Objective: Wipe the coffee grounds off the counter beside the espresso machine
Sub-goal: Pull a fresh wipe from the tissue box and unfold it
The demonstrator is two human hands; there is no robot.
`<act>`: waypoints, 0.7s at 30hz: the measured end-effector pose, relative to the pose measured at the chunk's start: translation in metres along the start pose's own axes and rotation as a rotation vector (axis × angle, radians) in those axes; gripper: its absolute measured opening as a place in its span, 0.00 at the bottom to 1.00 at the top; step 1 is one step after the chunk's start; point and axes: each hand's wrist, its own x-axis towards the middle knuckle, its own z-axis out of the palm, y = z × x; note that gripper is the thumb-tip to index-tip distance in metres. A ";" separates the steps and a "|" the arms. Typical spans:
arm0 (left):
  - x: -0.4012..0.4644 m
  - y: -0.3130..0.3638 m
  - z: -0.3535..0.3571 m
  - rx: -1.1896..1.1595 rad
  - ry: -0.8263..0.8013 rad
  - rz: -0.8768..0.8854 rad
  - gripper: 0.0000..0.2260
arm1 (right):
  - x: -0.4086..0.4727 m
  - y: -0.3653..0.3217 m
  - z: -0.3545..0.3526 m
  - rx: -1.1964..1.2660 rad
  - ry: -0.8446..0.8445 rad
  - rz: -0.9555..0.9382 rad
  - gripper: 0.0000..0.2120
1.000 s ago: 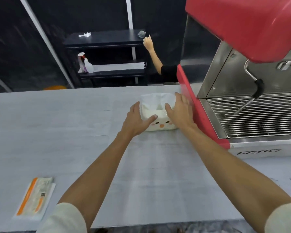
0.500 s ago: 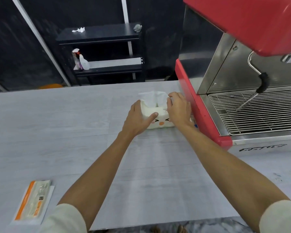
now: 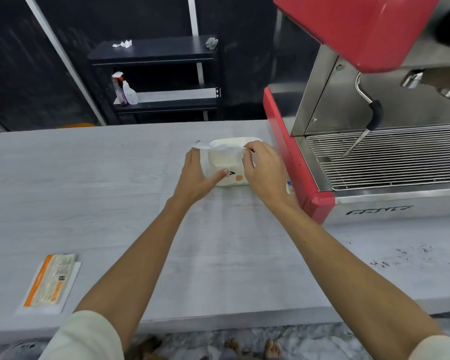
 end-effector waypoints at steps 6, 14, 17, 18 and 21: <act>-0.033 0.003 -0.016 0.046 0.103 0.214 0.39 | -0.035 -0.002 -0.014 0.039 -0.026 -0.021 0.07; -0.059 0.012 -0.019 0.108 0.061 0.275 0.43 | -0.064 -0.007 -0.032 0.041 -0.045 -0.040 0.04; -0.068 0.014 -0.015 0.101 -0.010 0.293 0.29 | -0.069 -0.005 -0.032 0.060 -0.096 -0.022 0.06; -0.072 0.015 -0.014 0.069 -0.048 0.261 0.24 | -0.070 -0.005 -0.031 0.064 -0.117 -0.010 0.07; -0.079 0.017 -0.005 -0.024 -0.147 0.147 0.16 | -0.073 -0.004 -0.030 0.096 -0.152 0.016 0.09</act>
